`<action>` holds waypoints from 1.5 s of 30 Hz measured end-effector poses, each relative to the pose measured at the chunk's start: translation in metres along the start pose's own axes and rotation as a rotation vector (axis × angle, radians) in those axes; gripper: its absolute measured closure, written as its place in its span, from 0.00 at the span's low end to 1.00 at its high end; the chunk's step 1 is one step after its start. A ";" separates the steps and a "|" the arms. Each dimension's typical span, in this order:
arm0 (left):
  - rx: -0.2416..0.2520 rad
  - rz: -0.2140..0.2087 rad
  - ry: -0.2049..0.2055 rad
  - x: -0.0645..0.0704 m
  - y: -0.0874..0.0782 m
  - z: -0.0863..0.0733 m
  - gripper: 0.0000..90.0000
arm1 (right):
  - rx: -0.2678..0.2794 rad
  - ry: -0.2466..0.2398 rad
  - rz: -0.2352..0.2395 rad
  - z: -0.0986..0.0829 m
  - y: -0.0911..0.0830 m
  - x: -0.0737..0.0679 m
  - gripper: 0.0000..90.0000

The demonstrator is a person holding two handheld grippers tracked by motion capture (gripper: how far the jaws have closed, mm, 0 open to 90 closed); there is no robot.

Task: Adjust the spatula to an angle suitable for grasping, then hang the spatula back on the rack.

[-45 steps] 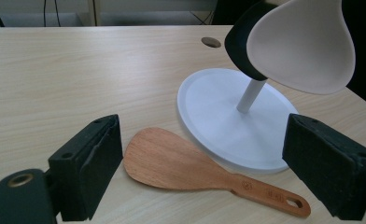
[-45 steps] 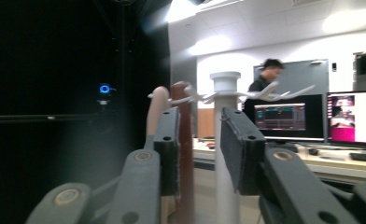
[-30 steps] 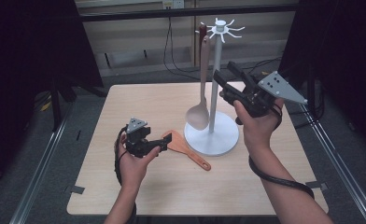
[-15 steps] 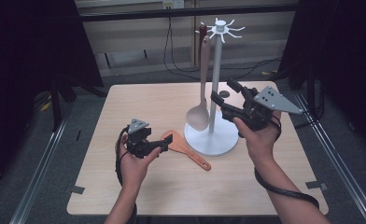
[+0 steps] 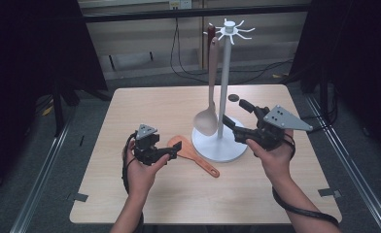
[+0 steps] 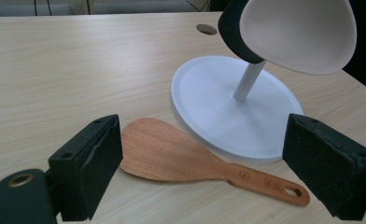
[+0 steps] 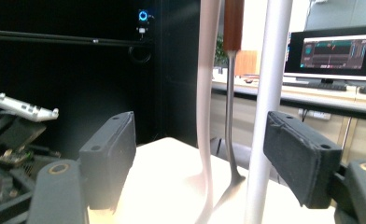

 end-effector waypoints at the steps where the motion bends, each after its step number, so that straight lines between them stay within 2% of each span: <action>1: -0.002 -0.003 0.000 0.000 0.000 0.000 0.13 | -0.008 -0.003 -0.001 -0.003 -0.001 0.001 0.27; 15: -0.020 -0.005 0.007 0.000 0.003 -0.002 0.13 | -0.076 -0.009 0.040 -0.035 -0.019 0.002 0.24; 19: -0.014 -0.006 -0.003 0.001 0.004 -0.003 0.14 | -0.096 -0.015 0.049 -0.040 -0.023 0.002 0.24; 25: -0.035 -0.009 0.002 -0.001 0.007 -0.009 0.14 | -0.143 -0.028 0.060 -0.053 -0.030 0.003 0.23; 26: -0.050 -0.004 0.013 -0.002 0.007 -0.009 0.15 | -0.150 -0.026 0.063 -0.056 -0.031 0.003 0.23; 28: -0.047 -0.020 0.003 -0.003 0.008 -0.012 0.17 | -0.163 -0.033 0.070 -0.060 -0.033 0.003 0.23; 31: -0.070 -0.027 0.030 -0.005 0.007 -0.015 0.19 | -0.178 -0.030 0.073 -0.065 -0.035 0.003 0.22; 34: -0.084 -0.041 0.049 -0.008 0.007 -0.018 0.25 | -0.186 -0.023 0.079 -0.070 -0.037 0.002 0.22; 37: -0.074 -0.086 0.051 -0.008 0.010 -0.022 0.35 | -0.192 -0.014 0.079 -0.073 -0.038 0.002 0.22; 39: -0.099 -0.106 0.073 -0.008 0.012 -0.024 0.50 | -0.194 -0.017 0.081 -0.074 -0.040 0.003 0.22; 42: -0.121 -0.107 0.086 -0.008 0.014 -0.027 0.58 | -0.194 -0.007 0.079 -0.075 -0.044 0.006 0.21; 45: -0.122 -0.108 0.087 -0.009 0.016 -0.027 0.63 | -0.208 -0.009 0.075 -0.076 -0.048 0.008 0.20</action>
Point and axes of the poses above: each handheld gripper's, and its own axes: y roughly forward along the jaws, z roughly out of its top, x roughly to its right, the point moved 1 cm from there along y, roughly forward along the jaws, and after that the axes turned 13 degrees about -z, right-handed, at the moved point
